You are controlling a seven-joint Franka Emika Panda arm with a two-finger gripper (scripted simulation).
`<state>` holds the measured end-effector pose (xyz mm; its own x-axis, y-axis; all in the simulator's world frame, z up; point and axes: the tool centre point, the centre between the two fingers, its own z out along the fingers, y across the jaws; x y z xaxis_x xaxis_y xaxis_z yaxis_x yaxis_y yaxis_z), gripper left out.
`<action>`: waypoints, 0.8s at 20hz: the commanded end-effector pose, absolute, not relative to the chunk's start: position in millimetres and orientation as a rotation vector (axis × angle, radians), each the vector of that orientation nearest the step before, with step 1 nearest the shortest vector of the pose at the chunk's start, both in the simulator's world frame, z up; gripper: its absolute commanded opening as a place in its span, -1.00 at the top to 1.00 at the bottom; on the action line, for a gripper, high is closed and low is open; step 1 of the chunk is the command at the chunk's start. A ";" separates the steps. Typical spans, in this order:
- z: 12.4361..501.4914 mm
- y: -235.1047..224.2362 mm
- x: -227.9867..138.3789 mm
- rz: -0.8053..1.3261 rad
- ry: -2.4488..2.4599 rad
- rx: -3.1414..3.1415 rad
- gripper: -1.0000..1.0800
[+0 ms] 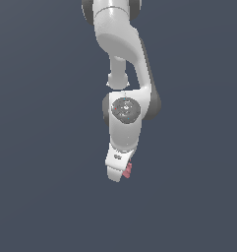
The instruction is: Pick up the object and move it to a goal position.
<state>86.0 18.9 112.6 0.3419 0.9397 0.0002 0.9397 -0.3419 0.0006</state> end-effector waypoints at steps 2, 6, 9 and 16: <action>102.8 19.0 85.6 0.000 1.804 2.572 -0.92; 79.7 19.2 84.8 0.000 1.807 2.570 -0.92; 67.2 19.0 84.5 0.000 1.808 2.569 -0.92; 64.0 19.0 86.1 0.000 1.808 2.569 1.00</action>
<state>85.6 19.2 63.7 0.3373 0.9414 -0.0002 0.9414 -0.3373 -0.0008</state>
